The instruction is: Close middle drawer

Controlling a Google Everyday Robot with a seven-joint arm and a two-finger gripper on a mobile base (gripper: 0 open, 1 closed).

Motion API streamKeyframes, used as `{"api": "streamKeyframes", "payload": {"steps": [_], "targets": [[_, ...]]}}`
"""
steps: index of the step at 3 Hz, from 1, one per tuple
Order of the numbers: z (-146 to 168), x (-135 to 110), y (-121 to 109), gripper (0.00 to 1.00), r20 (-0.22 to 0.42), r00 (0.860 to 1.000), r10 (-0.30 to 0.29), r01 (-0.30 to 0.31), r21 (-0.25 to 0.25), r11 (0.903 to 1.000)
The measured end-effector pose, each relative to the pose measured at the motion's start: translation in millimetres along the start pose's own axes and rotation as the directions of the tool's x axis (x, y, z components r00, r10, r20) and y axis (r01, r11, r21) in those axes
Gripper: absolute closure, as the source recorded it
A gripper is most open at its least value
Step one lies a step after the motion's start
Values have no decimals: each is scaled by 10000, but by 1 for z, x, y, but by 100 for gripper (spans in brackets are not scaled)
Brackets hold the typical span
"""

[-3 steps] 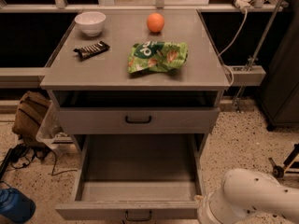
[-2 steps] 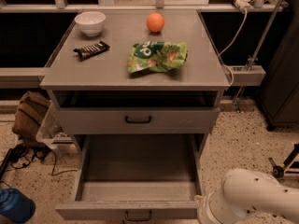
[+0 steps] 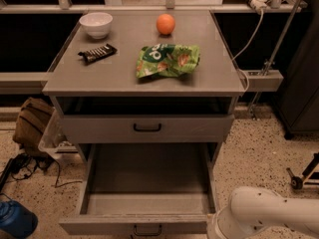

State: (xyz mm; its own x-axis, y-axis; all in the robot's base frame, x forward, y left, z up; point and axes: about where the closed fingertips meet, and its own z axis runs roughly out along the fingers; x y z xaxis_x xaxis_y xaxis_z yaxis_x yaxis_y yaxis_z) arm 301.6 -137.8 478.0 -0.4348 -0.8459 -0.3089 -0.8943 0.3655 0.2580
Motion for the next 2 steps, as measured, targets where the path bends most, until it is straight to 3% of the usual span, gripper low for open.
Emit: {"api": "streamKeyframes", "payload": {"steps": [1,2], "targets": [[15,2,-7,0,-48,9999,113,-113,-84,9999],[7,1,16,0,-235,9997,42,-35,294,9996]]}}
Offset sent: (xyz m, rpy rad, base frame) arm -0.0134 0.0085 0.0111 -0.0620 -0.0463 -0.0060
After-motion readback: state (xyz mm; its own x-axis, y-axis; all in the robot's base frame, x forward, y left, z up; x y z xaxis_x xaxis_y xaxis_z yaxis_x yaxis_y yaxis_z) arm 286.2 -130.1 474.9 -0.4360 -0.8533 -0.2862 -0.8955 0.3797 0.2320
